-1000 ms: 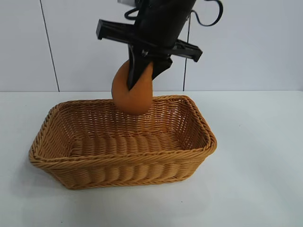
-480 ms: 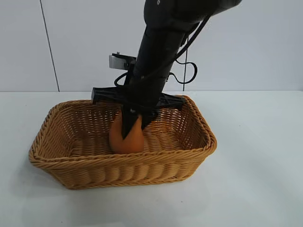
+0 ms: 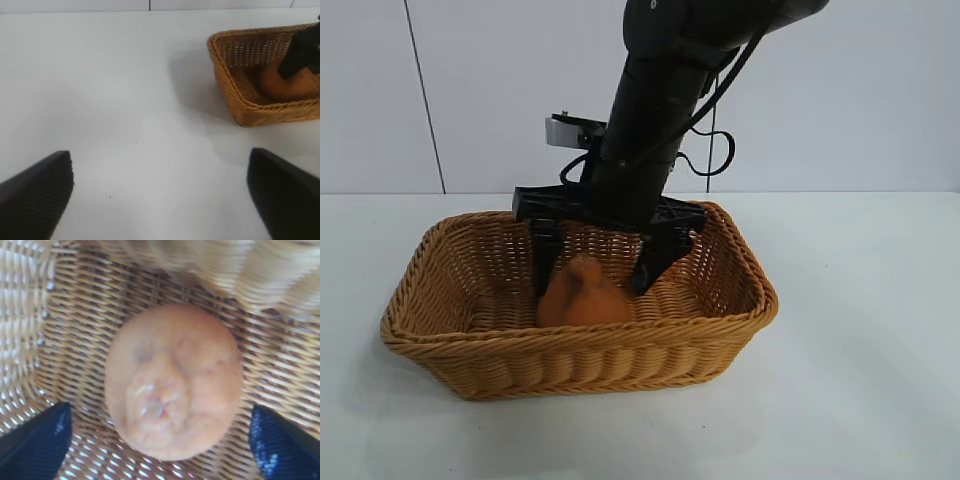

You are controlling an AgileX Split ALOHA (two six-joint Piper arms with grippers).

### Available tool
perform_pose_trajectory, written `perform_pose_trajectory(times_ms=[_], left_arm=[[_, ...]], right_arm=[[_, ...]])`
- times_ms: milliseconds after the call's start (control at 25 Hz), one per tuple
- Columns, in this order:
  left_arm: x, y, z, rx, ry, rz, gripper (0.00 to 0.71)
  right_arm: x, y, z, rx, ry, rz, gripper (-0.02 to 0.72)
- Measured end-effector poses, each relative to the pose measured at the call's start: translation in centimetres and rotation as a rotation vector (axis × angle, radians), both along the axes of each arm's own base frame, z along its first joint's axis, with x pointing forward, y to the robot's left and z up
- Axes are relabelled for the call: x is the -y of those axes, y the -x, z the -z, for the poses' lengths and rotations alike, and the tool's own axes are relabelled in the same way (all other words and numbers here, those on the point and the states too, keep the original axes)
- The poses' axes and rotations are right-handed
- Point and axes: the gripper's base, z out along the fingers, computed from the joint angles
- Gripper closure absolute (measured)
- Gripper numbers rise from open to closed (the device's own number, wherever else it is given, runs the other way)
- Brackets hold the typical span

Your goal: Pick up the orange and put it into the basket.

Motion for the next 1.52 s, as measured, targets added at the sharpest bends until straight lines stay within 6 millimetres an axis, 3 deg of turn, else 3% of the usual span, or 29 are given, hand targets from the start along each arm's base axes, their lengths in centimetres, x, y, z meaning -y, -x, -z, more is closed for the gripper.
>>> perform_pose_trajectory(times_ms=[280, 520, 760, 920, 1200, 1520], left_arm=[[0.0, 0.0, 0.0, 0.0, 0.0, 0.0, 0.038], [0.0, 0.0, 0.0, 0.0, 0.0, 0.0, 0.038], [0.0, 0.0, 0.0, 0.0, 0.0, 0.0, 0.038], [0.0, 0.0, 0.0, -0.001, 0.0, 0.0, 0.038], [0.0, 0.0, 0.0, -0.001, 0.0, 0.0, 0.038], [0.1, 0.0, 0.0, -0.001, 0.007, 0.005, 0.038]], right_arm=[[-0.2, -0.9, -4.8, 0.005, 0.055, -0.027, 0.018], [-0.1, -1.9, -8.8, 0.126, 0.046, 0.028, 0.02], [1.5, -3.0, -9.2, 0.182, 0.113, 0.048, 0.02], [4.9, -5.2, -9.2, 0.182, 0.136, 0.128, 0.02], [13.7, -9.2, -9.2, 0.175, 0.166, 0.301, 0.02], [22.1, -11.3, -9.2, 0.164, 0.189, 0.466, 0.02]])
